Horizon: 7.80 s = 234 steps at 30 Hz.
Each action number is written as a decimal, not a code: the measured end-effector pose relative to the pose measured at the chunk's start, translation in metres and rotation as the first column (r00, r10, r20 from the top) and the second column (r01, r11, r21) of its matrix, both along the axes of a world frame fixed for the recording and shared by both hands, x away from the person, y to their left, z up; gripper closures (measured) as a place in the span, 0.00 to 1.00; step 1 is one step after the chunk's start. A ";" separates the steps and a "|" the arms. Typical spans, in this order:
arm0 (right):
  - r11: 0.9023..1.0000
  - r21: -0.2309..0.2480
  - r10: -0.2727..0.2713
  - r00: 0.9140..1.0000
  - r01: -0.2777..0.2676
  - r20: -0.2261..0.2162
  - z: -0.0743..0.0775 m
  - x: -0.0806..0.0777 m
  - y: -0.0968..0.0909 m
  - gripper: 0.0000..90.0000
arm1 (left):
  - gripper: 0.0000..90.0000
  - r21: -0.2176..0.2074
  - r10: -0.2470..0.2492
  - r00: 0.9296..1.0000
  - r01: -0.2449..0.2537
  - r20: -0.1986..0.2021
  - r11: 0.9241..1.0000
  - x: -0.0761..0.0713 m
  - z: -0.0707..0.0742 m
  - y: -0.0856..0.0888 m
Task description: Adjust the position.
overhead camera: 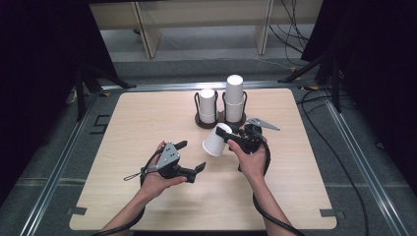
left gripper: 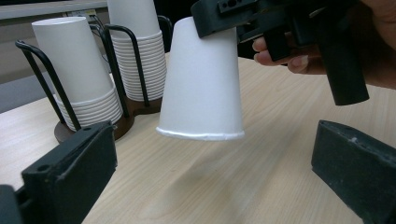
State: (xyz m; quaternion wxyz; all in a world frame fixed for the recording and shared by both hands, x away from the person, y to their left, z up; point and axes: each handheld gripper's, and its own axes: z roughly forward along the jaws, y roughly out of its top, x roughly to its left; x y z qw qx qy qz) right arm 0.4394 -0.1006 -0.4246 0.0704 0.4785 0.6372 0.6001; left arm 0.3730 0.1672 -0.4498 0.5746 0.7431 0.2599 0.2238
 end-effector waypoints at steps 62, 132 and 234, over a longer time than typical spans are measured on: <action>0.982 0.182 0.085 0.984 -0.056 -0.156 0.000 0.011 -0.001 0.41 | 0.02 0.048 -0.013 1.000 0.013 0.003 0.999 0.032 -0.021 -0.029; 0.972 0.233 0.074 0.981 -0.030 -0.181 -0.003 0.013 -0.006 0.40 | 0.21 0.045 0.000 1.000 0.001 -0.010 0.999 0.036 -0.020 -0.030; 0.956 -0.268 0.148 0.984 -0.117 0.098 -0.018 -0.005 -0.052 0.35 | 0.32 0.424 -0.168 0.979 0.201 -0.115 0.883 0.054 0.040 0.020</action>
